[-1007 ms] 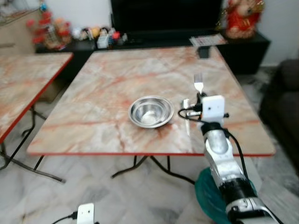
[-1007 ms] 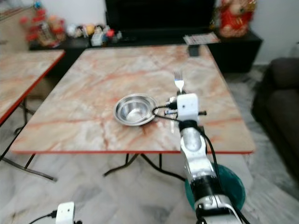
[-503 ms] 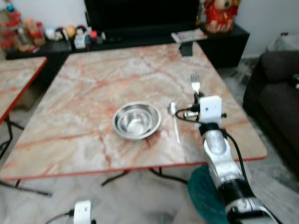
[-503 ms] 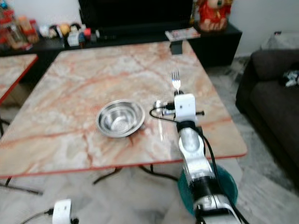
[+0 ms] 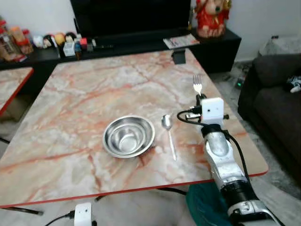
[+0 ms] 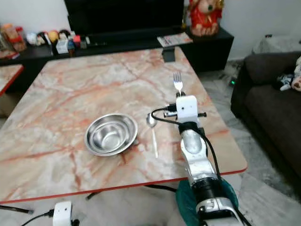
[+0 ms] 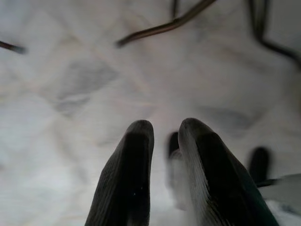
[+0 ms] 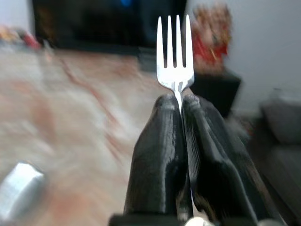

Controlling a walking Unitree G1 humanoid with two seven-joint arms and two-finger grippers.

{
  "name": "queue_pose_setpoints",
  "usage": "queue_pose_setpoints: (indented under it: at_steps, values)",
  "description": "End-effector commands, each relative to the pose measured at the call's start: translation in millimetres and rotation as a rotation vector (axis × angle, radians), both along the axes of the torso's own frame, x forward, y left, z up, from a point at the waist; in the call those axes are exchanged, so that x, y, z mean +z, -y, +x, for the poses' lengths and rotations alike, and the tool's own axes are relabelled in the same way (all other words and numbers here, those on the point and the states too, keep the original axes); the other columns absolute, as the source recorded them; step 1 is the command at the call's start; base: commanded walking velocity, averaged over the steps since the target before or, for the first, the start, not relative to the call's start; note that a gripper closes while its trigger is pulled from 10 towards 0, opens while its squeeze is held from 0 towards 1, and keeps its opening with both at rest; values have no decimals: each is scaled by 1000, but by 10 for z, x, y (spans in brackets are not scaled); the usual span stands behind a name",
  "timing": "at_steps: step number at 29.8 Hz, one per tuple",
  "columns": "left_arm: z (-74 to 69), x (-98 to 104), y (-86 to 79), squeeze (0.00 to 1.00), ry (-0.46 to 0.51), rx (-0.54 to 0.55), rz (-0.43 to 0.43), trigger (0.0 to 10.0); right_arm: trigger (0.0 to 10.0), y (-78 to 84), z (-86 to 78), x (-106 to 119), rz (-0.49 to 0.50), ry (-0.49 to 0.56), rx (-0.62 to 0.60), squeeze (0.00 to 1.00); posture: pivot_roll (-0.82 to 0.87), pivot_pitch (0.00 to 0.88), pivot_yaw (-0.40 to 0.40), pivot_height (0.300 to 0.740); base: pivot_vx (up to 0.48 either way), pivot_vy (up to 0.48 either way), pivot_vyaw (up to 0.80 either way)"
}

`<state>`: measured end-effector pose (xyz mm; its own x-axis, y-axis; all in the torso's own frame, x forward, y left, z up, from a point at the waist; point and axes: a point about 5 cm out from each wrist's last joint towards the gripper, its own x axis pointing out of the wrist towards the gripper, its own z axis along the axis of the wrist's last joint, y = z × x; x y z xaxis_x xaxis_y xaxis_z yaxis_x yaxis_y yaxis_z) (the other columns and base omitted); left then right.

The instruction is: Setting the table

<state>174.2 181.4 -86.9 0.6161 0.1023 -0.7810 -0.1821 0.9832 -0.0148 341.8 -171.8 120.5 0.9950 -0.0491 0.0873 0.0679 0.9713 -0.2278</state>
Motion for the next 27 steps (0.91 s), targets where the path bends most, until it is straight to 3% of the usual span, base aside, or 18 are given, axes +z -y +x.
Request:
queue_pose_setpoints:
  at_steps: [1, 6, 21, 27]
  values:
    - [-41, -2, -133, 0, -8, 25, 21, 10000, 10000, -124, 8, -4, 20, -24, 20, 0, -22, 31, 55, 740, 0, 0, 0]
    - [-43, -3, -133, 0, -10, 19, 19, 10000, 10000, -75, -12, -169, 43, -133, -3, 0, -27, 35, 60, 740, 0, 0, 0]
    - [-51, -7, -143, 0, -18, 16, 12, 10000, 10000, -40, 18, -275, 37, -257, -49, 0, -17, 32, 65, 740, 0, 0, 0]
    - [-51, -7, -151, 0, -22, 12, 14, 10000, 10000, -110, 33, -295, 68, -283, -2, 0, -18, 32, 70, 740, 0, 0, 0]
